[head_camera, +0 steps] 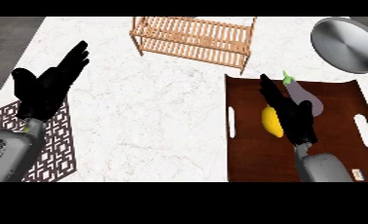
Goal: Pick the lemon from the tray and place it in the tiered shelf
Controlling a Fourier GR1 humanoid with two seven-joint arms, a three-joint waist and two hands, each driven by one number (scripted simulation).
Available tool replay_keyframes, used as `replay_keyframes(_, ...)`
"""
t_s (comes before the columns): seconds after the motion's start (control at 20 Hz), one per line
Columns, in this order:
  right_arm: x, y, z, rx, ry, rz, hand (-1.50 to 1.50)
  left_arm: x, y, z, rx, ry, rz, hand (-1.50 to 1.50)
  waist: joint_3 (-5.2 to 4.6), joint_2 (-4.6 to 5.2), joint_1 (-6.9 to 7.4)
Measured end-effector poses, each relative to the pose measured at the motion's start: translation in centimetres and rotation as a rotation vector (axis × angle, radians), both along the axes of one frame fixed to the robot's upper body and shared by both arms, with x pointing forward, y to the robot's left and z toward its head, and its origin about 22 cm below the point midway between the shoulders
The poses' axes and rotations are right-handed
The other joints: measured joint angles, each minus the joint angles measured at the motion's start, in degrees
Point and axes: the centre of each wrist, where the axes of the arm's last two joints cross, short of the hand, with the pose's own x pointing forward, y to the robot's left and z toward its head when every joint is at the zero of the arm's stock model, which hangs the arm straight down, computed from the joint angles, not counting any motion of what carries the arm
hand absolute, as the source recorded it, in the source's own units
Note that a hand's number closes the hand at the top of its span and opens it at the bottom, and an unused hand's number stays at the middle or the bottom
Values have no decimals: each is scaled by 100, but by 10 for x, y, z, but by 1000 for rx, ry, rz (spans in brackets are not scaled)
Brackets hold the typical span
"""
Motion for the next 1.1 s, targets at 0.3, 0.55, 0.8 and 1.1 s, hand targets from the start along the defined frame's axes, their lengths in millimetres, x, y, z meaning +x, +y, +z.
replay_keyframes(0.3, 33, 17, 45, -63, -118, 232, 150, -7, -3, 0, -55, -97, 137, 0, -191, -52, 107)
replay_keyframes(0.55, 58, 4, 67, -73, -185, 151, -150, -24, -12, -20, -134, -120, 233, 0, -231, -55, 35)
replay_keyframes(0.8, 63, -17, 101, -38, -227, 326, -150, -35, -19, -27, -160, -133, 269, 0, -240, -62, -67)
replay_keyframes(1.1, 61, -20, 155, -326, -196, 579, -150, -41, -18, -24, -166, -137, 281, 0, -251, -88, -94)
